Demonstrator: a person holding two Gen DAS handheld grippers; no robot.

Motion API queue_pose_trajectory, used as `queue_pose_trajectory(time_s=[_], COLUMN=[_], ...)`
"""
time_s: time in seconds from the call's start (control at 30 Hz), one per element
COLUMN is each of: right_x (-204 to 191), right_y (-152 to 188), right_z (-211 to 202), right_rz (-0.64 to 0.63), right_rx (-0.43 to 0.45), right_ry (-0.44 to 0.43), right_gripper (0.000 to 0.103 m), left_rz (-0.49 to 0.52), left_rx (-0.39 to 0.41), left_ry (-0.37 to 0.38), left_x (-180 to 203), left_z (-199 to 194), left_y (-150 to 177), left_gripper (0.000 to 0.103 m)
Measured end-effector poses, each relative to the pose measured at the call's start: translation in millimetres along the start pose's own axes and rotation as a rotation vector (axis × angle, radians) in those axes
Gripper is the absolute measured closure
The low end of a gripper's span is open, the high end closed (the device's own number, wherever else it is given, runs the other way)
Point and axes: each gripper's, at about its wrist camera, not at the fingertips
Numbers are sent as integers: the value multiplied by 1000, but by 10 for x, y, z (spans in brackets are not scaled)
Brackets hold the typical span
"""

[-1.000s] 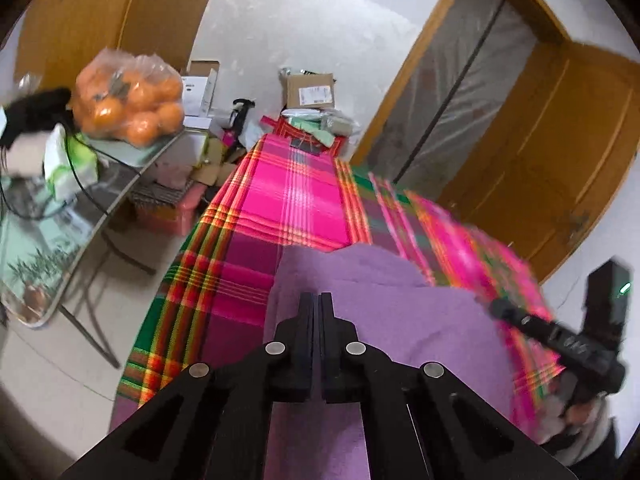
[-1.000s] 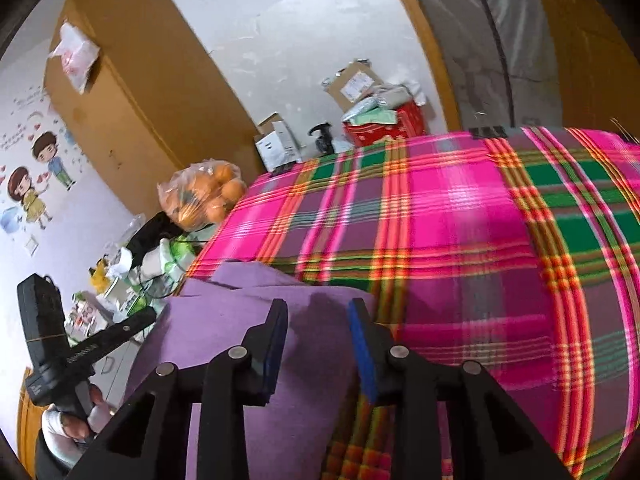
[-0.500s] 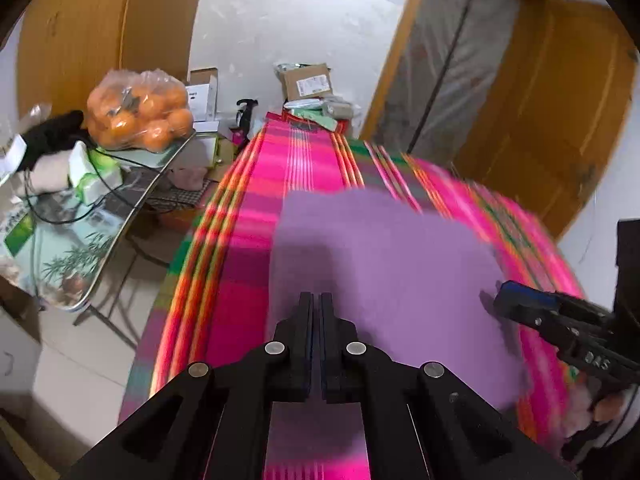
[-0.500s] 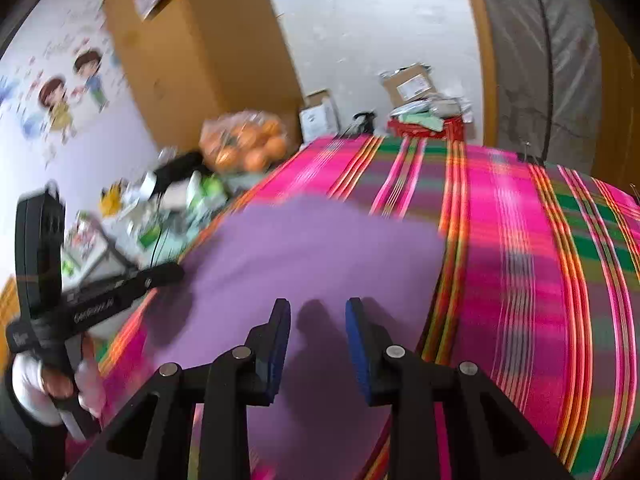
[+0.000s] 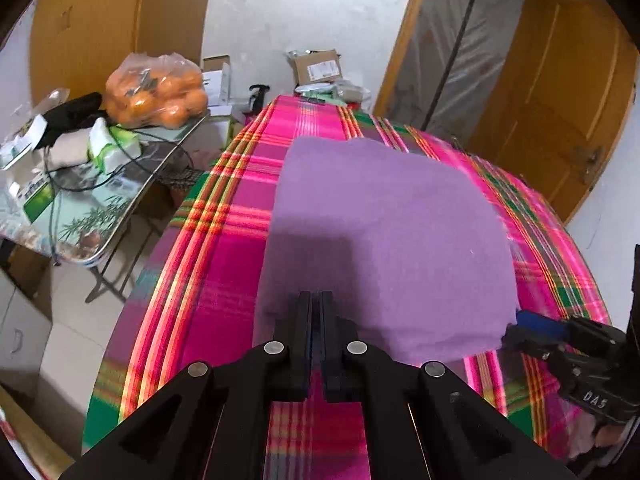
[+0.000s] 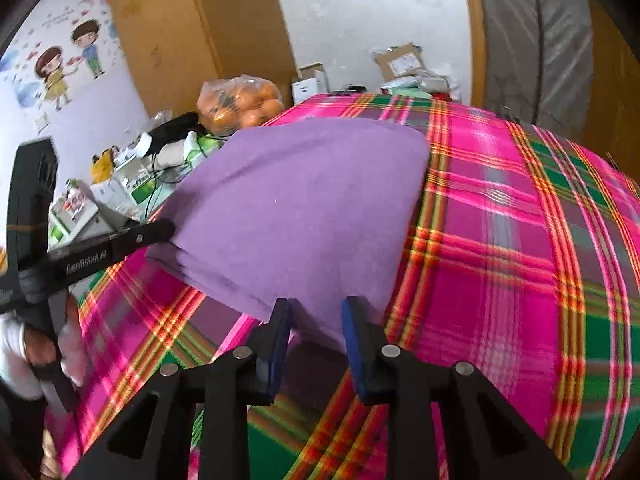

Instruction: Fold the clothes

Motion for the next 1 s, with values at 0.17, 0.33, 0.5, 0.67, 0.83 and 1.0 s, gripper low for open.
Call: queue_pose_trajectory(time_s=[0.17,0.33,0.5,0.67,0.83,1.0], right_x=[-138,-249,-342,-371,-399,-337], right_y=[158,358,534,656,731,711], right_z=[-165,-289,-428,-606,-786,-606], right_rz=[-21,-29,-37,-28,-29,-32], right_rx=[-13,-45,-69,-79,-73,-77], right_ry=[-2,-8,-3,-2,8,41], right_gripper=[76,76,76,76,76,74], left_rz=[44,60,67,41,62,72], left_rx=[-2,-16,-37,-53,-42,-42], left_ry=[-32,-65,-115,-140,-134,-161], left_x=[114,165,180,155,221,266], left_z=[-231,-446,-604,-779,-964,-793], left_y=[255,570,865,1052,1147,1098], left_gripper=[100,100,100,100,98,94])
Point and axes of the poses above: each gripper's, at about its wrist camera, not at the fingertips, and z roughly the way its jaws point, x to its right, y to its underside, and after that the axes turned 10 degrees about -z, right-handed
